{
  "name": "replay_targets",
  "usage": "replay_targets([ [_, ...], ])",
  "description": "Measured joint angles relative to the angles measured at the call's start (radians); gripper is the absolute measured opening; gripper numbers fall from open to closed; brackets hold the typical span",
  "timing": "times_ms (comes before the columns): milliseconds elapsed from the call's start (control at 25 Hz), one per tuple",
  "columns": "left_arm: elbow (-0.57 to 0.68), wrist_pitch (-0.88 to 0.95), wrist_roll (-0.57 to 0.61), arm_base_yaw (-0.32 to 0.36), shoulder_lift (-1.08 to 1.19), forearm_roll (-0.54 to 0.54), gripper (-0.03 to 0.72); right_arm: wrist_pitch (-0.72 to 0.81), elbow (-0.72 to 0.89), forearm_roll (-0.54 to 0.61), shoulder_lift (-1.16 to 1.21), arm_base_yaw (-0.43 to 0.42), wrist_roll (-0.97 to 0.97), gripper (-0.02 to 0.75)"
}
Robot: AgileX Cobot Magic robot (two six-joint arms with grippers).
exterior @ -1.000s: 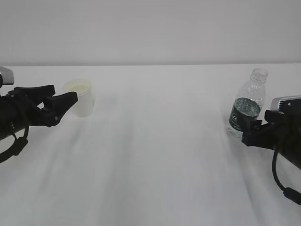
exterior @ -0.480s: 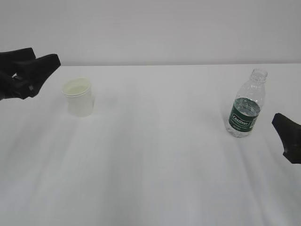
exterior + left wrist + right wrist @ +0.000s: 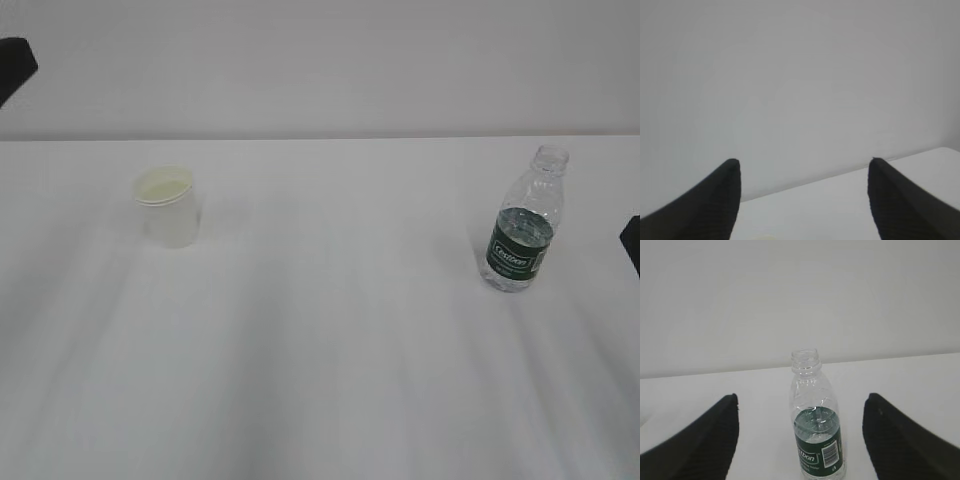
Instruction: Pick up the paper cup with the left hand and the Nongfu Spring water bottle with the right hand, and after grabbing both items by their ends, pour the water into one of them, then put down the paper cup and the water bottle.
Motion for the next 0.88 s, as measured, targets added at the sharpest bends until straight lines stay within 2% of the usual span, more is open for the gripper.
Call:
replay_targets([
  [320, 0.005, 0.202, -0.058, 0.000, -0.176, 0.004, 0.567, 0.204, -0.035, 0.000, -0.160, 0.000, 0.015, 0.579],
  [680, 0.005, 0.325, -0.143, 0.000, -0.347, 0.004, 0.559, 0.647, -0.240, -0.056, -0.353, 0.000, 0.016, 0.578],
  [880, 0.005, 0.506, -0.147, 0.000, -0.494, 0.004, 0.557, 0.808, -0.316, -0.063, -0.450, 0.000, 0.016, 0.577],
])
